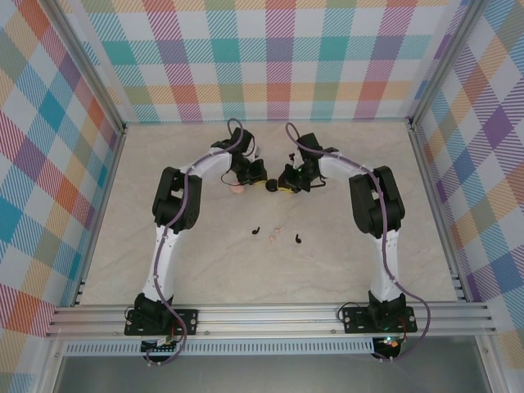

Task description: Insert wireless bluetooth earbuds into charging case

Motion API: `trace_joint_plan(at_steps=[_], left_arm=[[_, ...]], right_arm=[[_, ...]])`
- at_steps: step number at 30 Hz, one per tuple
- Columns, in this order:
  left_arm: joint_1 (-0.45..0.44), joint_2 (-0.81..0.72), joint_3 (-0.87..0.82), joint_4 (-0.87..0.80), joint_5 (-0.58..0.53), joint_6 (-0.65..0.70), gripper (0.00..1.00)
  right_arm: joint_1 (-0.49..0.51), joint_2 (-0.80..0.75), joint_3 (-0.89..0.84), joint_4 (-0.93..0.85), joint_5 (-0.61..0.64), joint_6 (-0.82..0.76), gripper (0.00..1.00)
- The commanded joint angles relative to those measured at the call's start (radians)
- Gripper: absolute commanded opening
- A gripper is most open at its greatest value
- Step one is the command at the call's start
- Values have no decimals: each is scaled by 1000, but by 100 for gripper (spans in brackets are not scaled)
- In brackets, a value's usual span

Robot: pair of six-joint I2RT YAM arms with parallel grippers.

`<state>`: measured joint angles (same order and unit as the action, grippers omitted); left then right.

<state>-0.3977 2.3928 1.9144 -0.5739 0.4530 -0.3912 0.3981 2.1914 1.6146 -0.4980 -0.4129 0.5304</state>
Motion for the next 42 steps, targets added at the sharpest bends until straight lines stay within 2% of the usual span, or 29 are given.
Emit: trace_joint_plan(at_steps=[1, 13, 20, 25, 32, 42], left_arm=[[-9, -58, -44, -36, -4, 19, 10], [-27, -98, -98, -17, 53, 27, 12], [-32, -150, -160, -3, 32, 25, 13], [-29, -182, -157, -25, -11, 40, 14], [-6, -187, -119, -43, -35, 44, 17], [1, -168, -148, 29, 45, 0, 39]], right_arm=[[-2, 34, 51, -55, 23, -36, 18], [-2, 82, 136, -118, 41, -64, 20], [-2, 76, 166, -143, 70, -79, 22], [-4, 33, 136, -139, 92, -72, 24], [-13, -42, 34, -62, 61, -40, 27], [-21, -34, 4, 3, -26, -22, 33]])
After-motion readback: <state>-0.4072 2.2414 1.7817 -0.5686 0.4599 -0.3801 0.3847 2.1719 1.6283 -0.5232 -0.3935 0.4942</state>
